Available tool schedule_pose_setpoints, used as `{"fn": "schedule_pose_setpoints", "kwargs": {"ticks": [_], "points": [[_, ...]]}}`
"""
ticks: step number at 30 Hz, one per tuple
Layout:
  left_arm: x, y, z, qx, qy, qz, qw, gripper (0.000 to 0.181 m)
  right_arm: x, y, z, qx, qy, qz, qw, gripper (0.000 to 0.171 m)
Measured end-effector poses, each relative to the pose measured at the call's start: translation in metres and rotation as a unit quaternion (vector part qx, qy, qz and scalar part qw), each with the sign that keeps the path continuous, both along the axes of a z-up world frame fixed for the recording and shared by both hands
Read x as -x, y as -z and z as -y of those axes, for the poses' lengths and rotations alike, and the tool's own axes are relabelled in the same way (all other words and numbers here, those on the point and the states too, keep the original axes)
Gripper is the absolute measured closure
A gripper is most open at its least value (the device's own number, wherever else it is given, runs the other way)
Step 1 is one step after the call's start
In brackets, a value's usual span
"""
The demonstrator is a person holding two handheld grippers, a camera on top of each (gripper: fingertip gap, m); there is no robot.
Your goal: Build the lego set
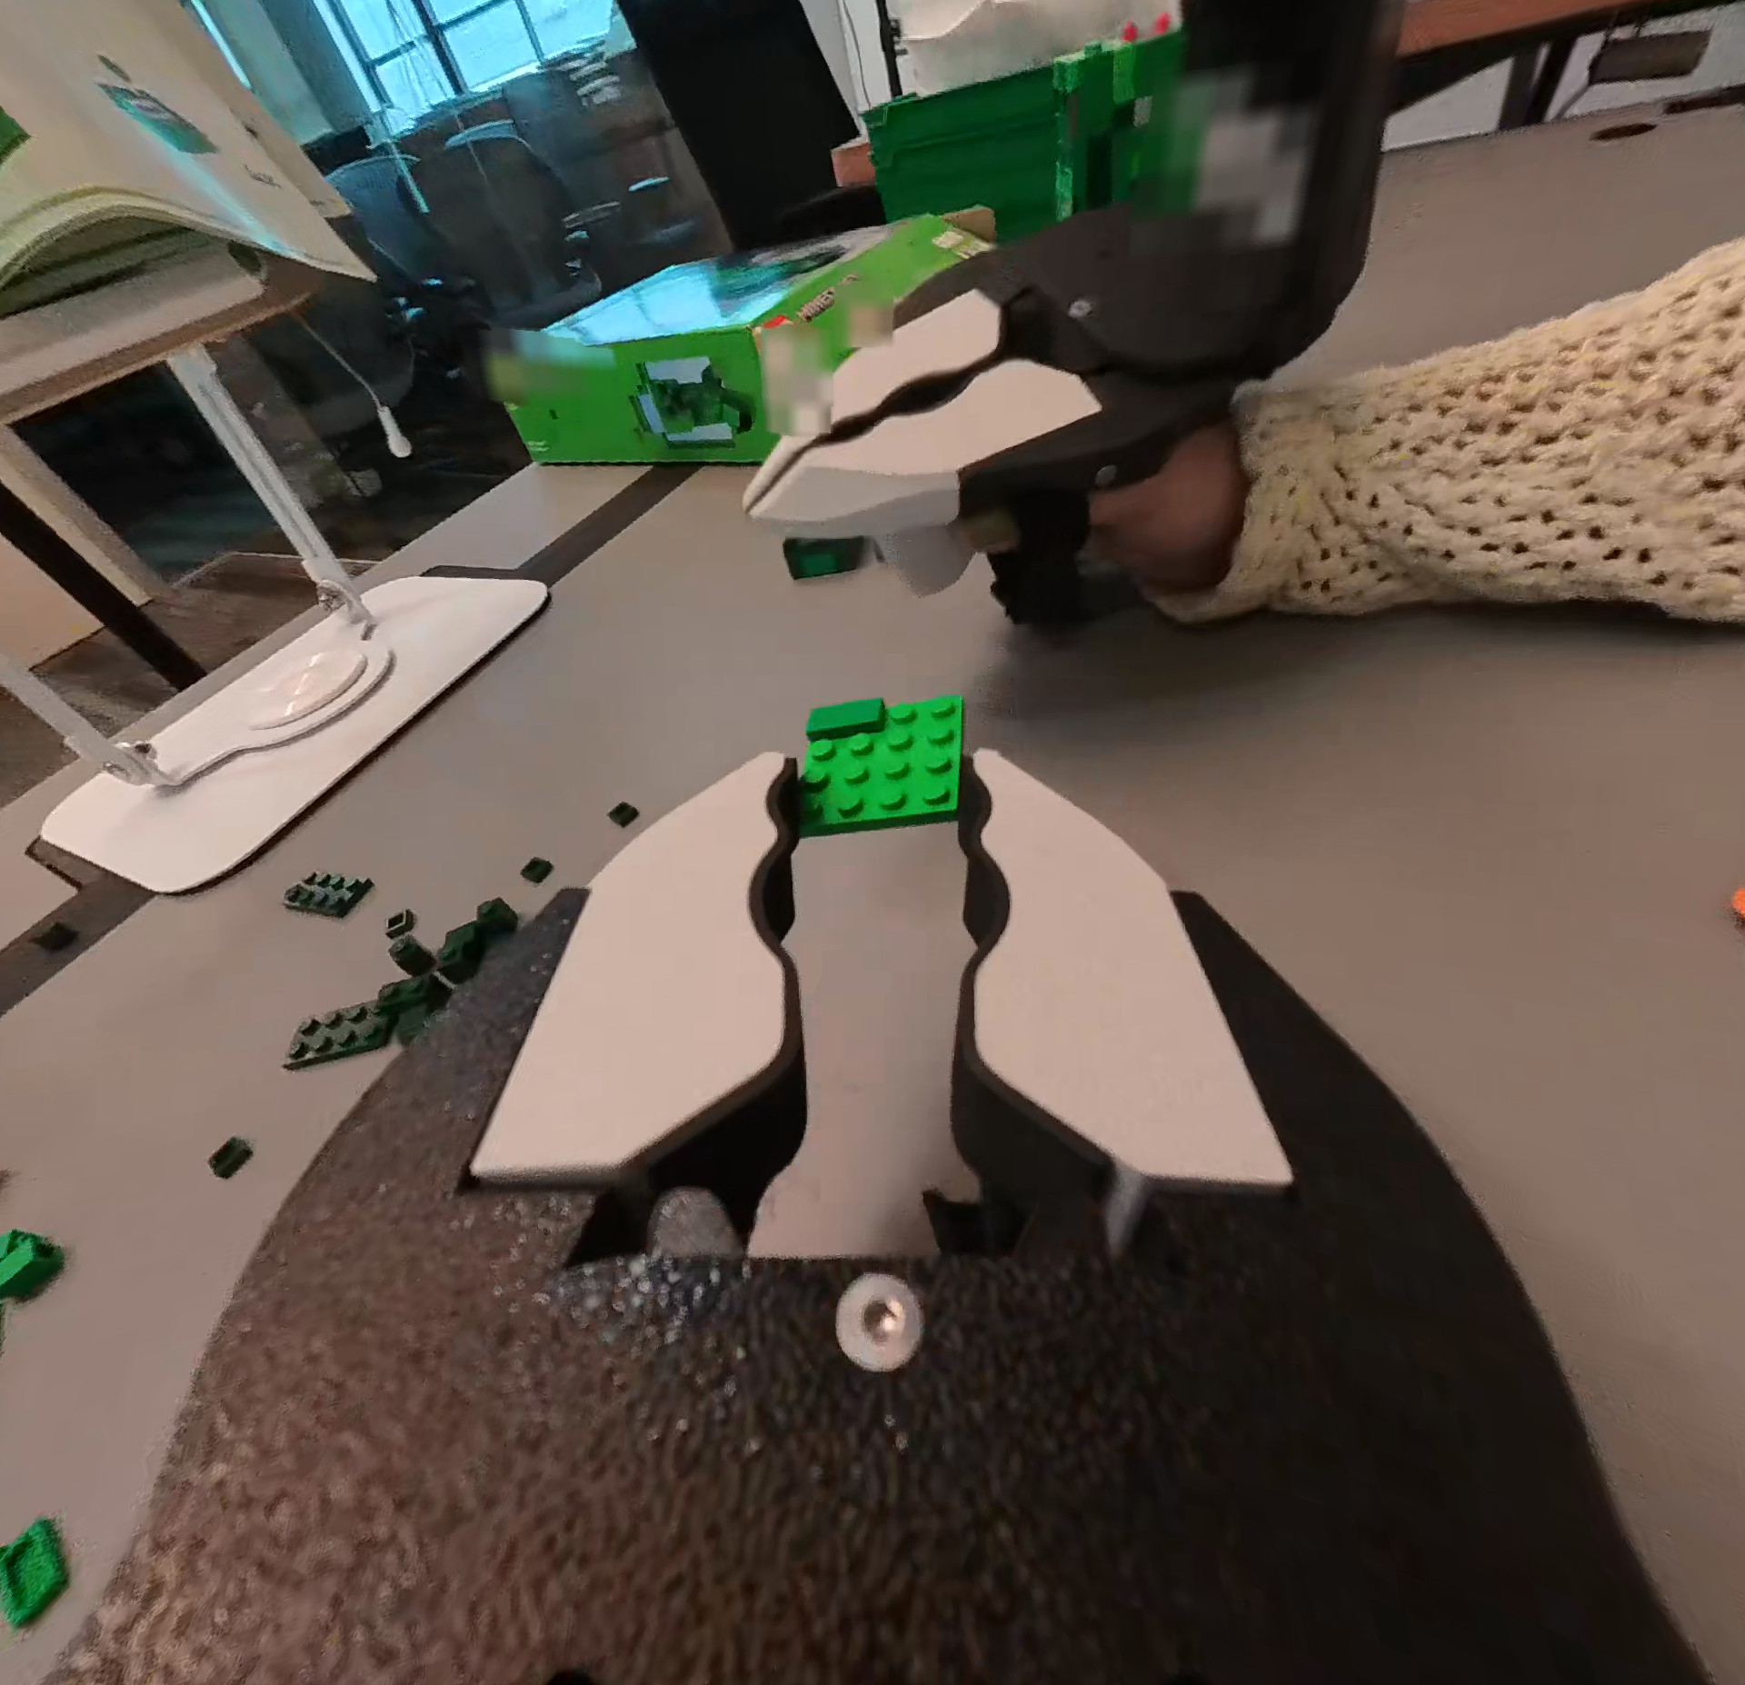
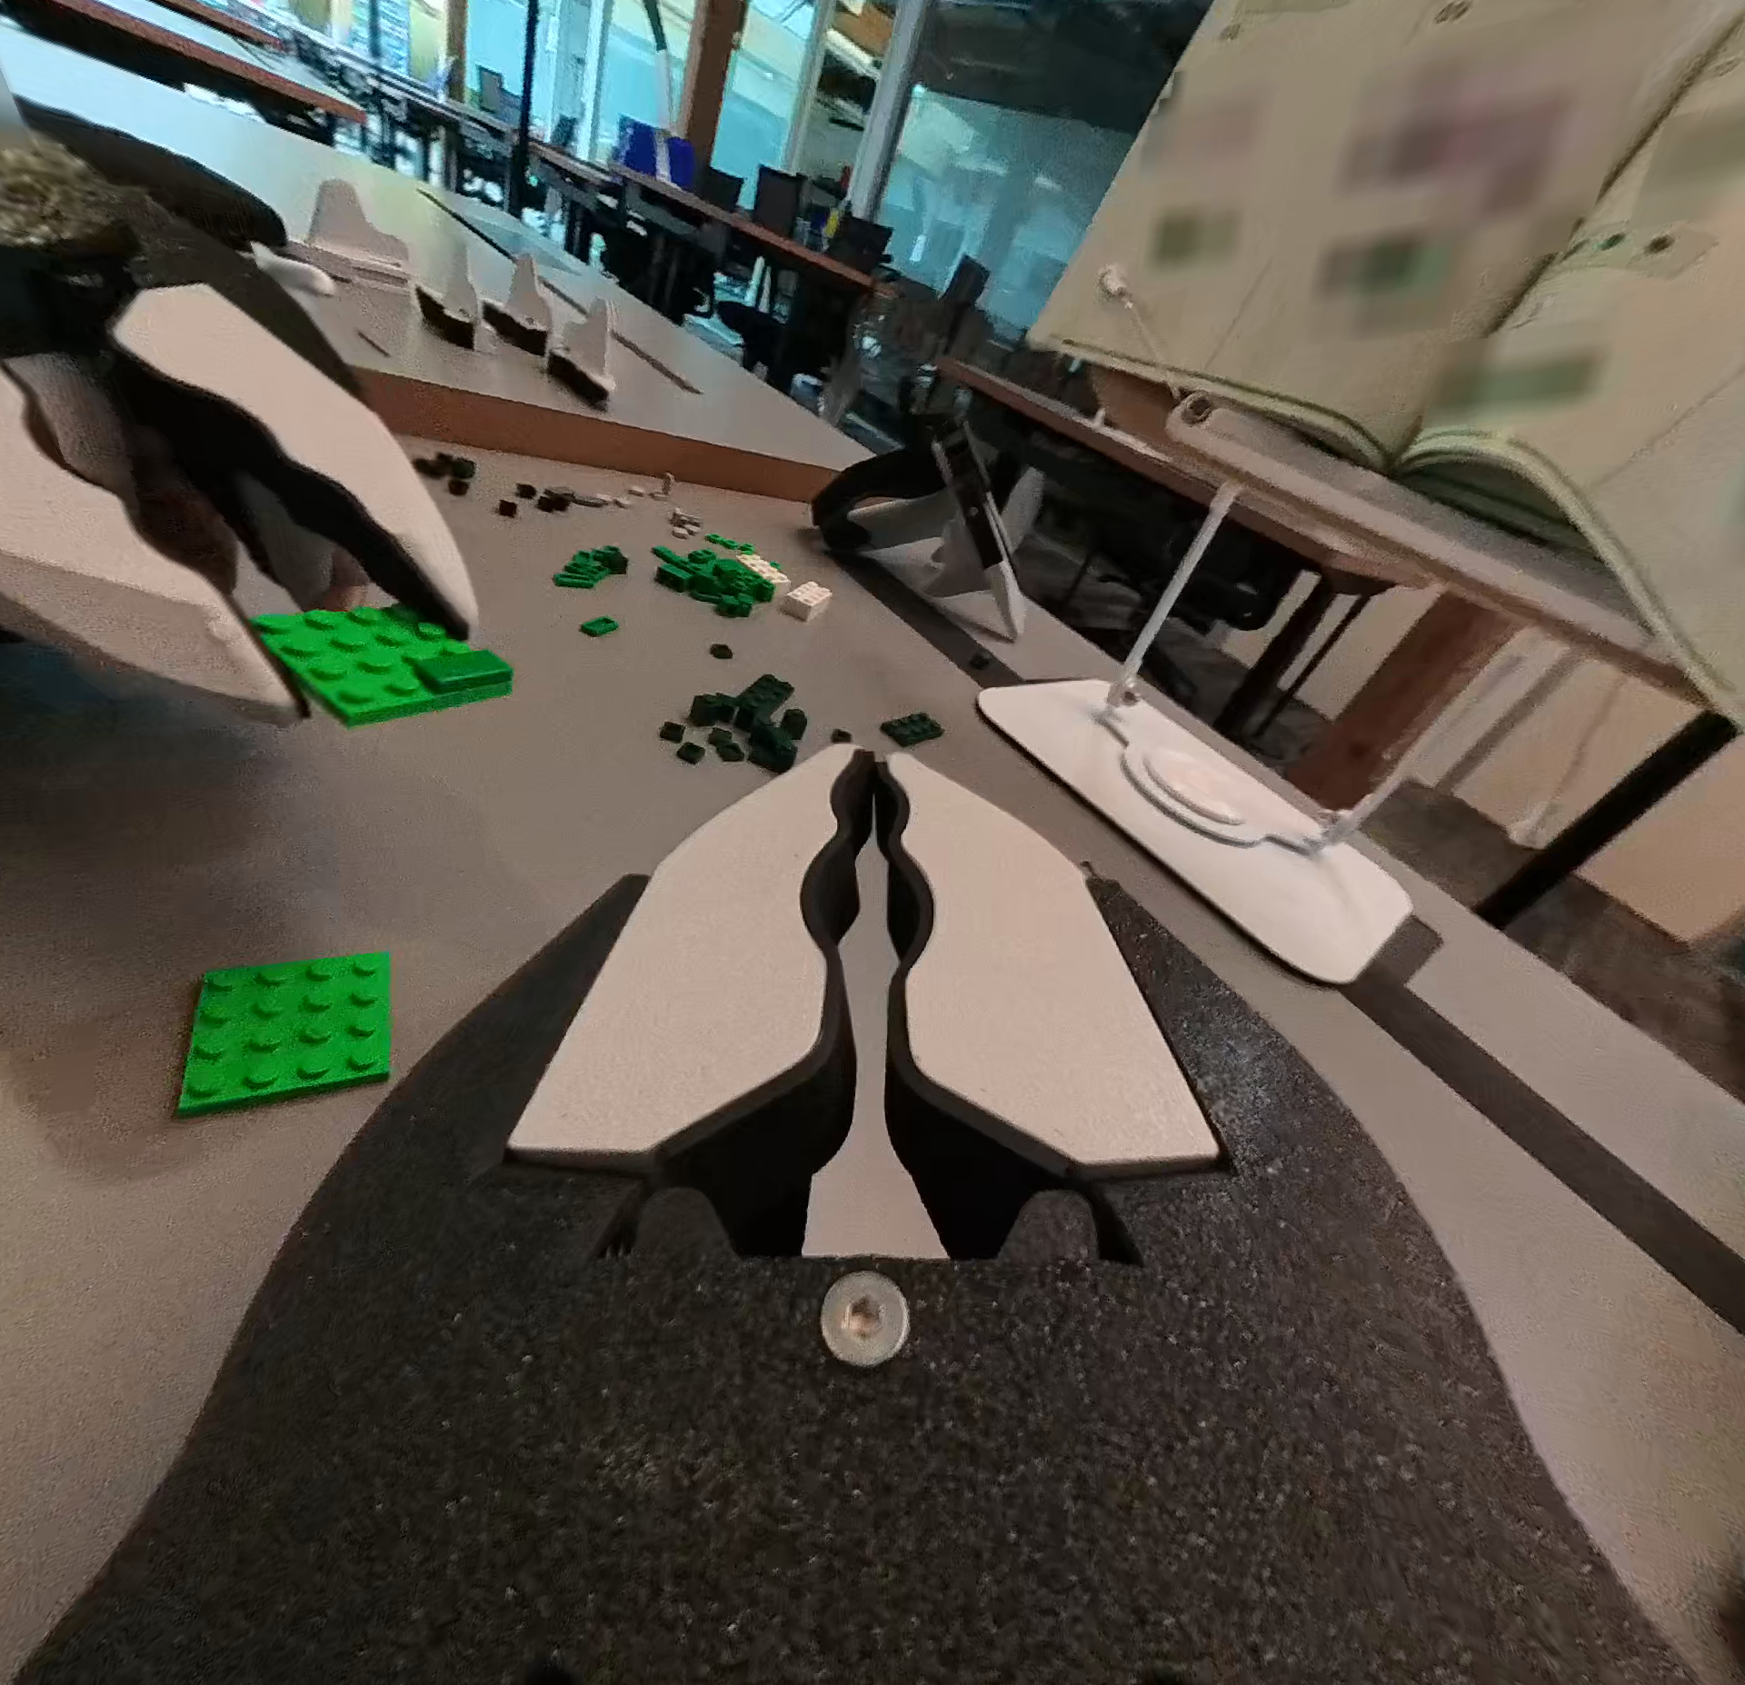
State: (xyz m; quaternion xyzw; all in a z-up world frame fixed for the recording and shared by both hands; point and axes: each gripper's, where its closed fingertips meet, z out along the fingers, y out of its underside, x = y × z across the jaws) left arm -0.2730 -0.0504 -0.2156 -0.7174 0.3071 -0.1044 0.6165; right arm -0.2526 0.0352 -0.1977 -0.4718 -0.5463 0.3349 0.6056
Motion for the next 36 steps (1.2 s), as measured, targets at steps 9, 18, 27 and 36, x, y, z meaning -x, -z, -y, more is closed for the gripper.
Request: {"fn": "schedule_pose_setpoints", "kwargs": {"ticks": [9,18,27,36], "points": [[0.012,-0.006,-0.005,-0.053,-0.063,-0.007,0.997,0.148,0.069,0.001,0.005,0.024,-0.116,0.103,0.988,0.171],[0.010,-0.006,-0.004,-0.062,-0.065,-0.020,0.996,0.148,0.196,-0.012,0.038,-0.101,-0.274,0.296,0.909,0.168],[0.014,-0.009,-0.005,-0.065,-0.074,-0.006,0.995,0.148,0.310,0.032,0.064,0.065,-0.245,0.468,0.847,0.168],[0.012,-0.008,-0.004,-0.065,-0.070,-0.010,0.995,0.148,0.350,0.073,0.094,-0.130,-0.344,0.587,0.721,0.149]]}}
